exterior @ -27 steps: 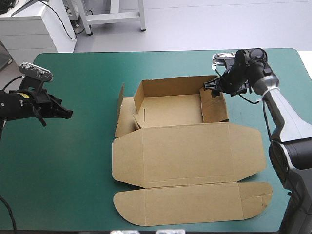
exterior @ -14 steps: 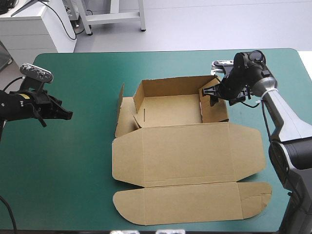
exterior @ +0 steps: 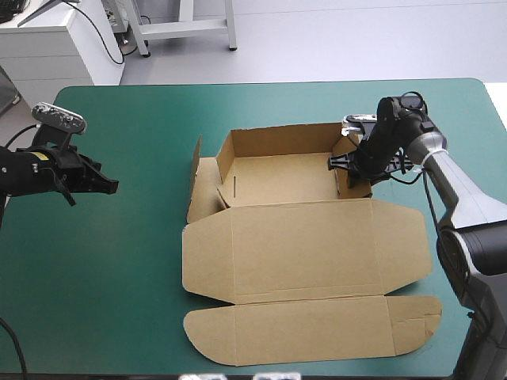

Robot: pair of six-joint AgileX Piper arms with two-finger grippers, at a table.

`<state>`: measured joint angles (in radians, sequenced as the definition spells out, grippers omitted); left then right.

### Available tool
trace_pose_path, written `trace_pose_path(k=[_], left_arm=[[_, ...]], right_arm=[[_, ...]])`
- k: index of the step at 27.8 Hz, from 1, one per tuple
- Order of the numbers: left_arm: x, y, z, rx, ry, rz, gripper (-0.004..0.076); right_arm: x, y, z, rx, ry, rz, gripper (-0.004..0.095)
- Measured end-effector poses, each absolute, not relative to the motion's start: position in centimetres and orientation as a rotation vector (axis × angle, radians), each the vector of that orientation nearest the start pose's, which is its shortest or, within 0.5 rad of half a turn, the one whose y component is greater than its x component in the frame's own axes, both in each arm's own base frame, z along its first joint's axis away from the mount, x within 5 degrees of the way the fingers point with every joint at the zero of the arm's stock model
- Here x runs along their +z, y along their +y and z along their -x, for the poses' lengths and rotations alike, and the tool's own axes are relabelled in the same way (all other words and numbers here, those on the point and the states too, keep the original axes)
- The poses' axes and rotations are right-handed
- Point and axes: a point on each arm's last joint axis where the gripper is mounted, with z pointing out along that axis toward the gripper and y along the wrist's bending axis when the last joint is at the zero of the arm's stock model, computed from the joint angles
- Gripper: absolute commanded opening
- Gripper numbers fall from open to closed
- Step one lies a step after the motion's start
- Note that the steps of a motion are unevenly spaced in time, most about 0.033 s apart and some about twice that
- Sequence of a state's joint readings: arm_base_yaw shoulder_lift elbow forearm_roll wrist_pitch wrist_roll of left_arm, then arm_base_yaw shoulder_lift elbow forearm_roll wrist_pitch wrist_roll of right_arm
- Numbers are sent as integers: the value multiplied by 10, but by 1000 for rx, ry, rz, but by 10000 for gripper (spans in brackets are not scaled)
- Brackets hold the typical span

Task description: Fold the box

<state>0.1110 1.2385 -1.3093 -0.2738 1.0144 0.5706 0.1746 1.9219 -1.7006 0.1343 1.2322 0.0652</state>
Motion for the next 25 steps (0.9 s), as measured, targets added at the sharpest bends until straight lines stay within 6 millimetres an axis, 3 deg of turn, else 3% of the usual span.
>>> trace_pose_path(k=[8,11,16,25], left_arm=[[397,7,-249,-27,2336,-475,-8],[393,7,-253,-29,2351,-477,-8],[382,9,-266,-36,2386,-475,-8],[360,10,-293,-93,2411,-437,-8]], right_arm=[[273,84,-395,263,2941,171,-14],[281,84,-391,264,2913,240,-16],[325,74,-372,252,2783,347,-16],[402,42,-323,199,2571,339,-16]])
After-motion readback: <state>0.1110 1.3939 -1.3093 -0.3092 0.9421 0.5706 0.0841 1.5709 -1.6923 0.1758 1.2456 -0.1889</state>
